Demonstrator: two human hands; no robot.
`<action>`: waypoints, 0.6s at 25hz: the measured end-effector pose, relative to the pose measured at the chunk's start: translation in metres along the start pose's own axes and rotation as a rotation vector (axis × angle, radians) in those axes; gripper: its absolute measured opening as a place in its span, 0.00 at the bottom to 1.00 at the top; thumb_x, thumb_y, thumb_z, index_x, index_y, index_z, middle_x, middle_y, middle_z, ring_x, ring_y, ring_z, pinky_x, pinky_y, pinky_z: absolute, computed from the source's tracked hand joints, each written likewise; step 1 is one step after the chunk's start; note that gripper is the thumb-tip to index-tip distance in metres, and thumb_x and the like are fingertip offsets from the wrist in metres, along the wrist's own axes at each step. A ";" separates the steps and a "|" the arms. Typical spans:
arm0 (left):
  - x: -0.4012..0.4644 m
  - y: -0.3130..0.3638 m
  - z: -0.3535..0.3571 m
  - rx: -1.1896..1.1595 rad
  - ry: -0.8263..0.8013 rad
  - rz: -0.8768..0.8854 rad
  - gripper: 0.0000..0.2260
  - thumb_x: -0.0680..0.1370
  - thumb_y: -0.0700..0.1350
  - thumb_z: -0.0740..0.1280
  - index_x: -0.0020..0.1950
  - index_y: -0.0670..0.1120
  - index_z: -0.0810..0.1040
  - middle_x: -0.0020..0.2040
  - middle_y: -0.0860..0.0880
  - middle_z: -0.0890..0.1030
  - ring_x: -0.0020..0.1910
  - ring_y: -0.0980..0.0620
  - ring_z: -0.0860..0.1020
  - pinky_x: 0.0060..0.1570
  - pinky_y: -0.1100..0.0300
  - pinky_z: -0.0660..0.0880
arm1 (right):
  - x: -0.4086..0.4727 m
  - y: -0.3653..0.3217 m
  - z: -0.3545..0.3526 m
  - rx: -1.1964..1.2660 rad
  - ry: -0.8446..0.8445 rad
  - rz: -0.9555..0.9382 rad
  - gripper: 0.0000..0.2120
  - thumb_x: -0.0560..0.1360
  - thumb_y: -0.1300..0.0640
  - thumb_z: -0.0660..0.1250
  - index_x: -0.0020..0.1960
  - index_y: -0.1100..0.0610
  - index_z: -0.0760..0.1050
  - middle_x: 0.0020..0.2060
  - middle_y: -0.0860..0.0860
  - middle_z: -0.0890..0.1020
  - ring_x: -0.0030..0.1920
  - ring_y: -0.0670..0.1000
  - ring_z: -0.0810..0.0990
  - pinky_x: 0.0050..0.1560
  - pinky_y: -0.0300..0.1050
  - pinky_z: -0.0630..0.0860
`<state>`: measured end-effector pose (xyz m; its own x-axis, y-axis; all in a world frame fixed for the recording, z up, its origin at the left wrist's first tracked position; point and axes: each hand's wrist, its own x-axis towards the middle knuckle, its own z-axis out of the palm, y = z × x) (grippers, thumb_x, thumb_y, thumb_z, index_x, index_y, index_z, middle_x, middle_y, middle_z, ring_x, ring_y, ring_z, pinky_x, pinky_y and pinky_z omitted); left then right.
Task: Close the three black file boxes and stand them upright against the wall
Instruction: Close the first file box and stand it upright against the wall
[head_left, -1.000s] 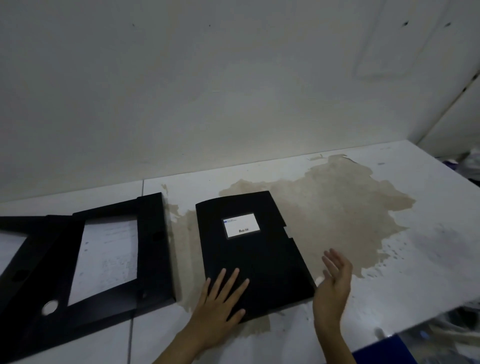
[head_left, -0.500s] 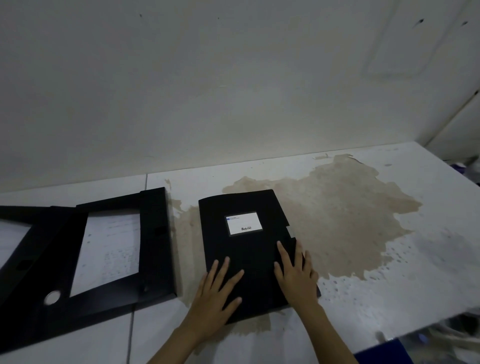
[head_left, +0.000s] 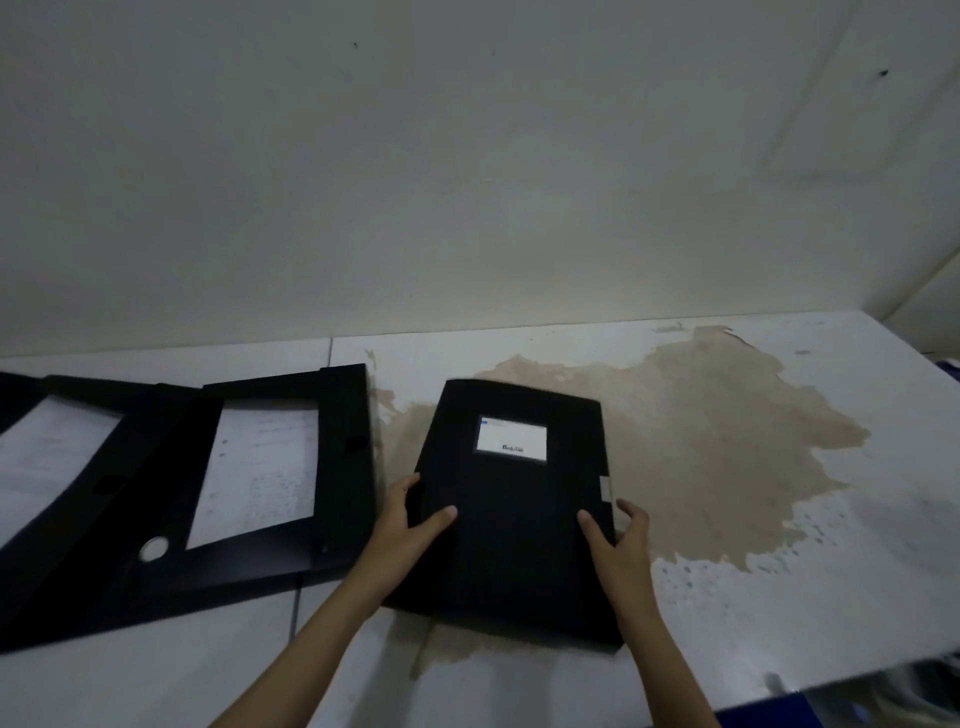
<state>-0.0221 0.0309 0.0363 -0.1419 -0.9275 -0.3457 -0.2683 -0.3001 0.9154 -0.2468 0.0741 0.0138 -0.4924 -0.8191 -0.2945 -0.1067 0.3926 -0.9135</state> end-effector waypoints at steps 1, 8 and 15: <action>-0.001 0.006 -0.008 -0.021 0.051 0.031 0.28 0.74 0.48 0.67 0.70 0.51 0.59 0.69 0.48 0.66 0.59 0.54 0.67 0.57 0.59 0.66 | -0.004 -0.011 0.005 0.036 -0.001 -0.038 0.24 0.74 0.52 0.65 0.66 0.51 0.58 0.59 0.59 0.73 0.55 0.58 0.76 0.55 0.54 0.77; -0.030 0.038 -0.121 -0.263 0.499 0.174 0.21 0.75 0.45 0.65 0.66 0.50 0.64 0.62 0.49 0.71 0.53 0.55 0.75 0.47 0.62 0.71 | -0.033 -0.106 0.090 0.131 -0.194 -0.354 0.20 0.74 0.51 0.65 0.63 0.48 0.62 0.52 0.49 0.73 0.50 0.48 0.77 0.42 0.40 0.76; -0.130 -0.011 -0.281 -0.442 0.821 0.050 0.20 0.76 0.50 0.63 0.66 0.47 0.66 0.55 0.49 0.76 0.47 0.55 0.77 0.42 0.62 0.72 | -0.130 -0.139 0.251 0.130 -0.514 -0.466 0.16 0.74 0.52 0.65 0.59 0.44 0.65 0.55 0.47 0.75 0.54 0.48 0.76 0.53 0.48 0.77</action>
<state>0.2668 0.0926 0.1295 0.6195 -0.7581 -0.2037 0.1303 -0.1565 0.9790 0.0485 0.0210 0.1086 0.0529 -0.9962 0.0698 -0.0872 -0.0742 -0.9934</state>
